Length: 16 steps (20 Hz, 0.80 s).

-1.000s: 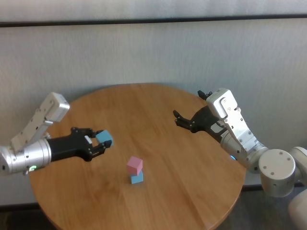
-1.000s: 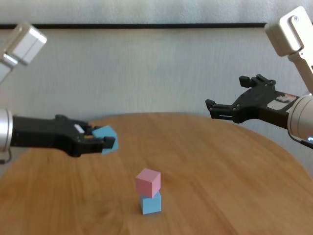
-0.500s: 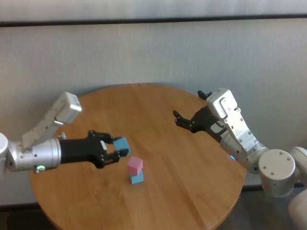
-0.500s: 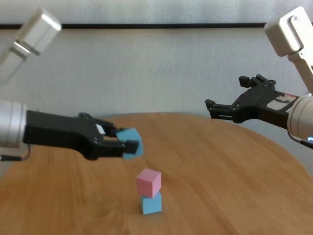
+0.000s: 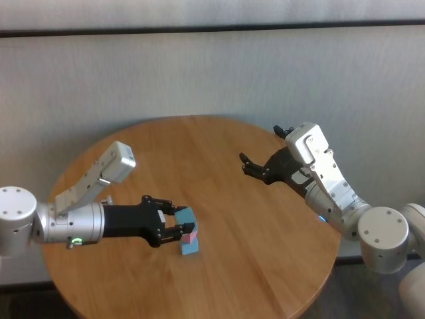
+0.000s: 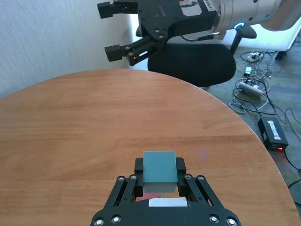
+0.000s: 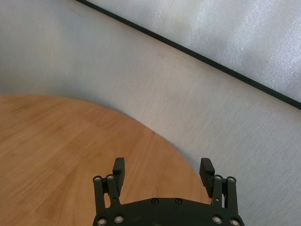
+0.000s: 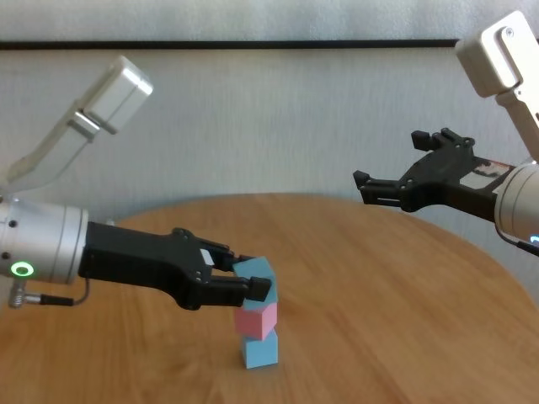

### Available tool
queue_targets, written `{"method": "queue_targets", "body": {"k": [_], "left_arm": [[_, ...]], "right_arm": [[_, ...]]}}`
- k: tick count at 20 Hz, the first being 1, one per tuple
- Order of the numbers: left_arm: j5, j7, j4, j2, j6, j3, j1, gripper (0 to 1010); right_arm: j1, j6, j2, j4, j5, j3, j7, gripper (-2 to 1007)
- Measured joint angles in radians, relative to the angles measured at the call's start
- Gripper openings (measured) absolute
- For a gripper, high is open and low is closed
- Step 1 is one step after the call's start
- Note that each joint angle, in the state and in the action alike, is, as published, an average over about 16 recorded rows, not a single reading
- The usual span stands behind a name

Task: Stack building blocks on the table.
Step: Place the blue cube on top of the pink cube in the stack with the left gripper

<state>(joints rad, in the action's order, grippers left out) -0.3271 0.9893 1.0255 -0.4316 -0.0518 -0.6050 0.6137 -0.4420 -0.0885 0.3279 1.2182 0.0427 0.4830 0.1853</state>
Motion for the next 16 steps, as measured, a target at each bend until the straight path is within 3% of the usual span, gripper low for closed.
{"method": "queue_targets", "body": {"k": [7, 16], "left_arm": [[-0.002, 0.009, -0.052, 0.018, -0.013, -0.026, 0.034, 399], [-0.008, 0.006, -0.088, 0.023, -0.019, -0.049, 0.059, 399]], "right_arm": [[0.000, 0.000, 0.000, 0.000, 0.000, 0.000, 0.000, 1001], [0.000, 0.000, 0.000, 0.000, 0.000, 0.000, 0.000, 1001]]}}
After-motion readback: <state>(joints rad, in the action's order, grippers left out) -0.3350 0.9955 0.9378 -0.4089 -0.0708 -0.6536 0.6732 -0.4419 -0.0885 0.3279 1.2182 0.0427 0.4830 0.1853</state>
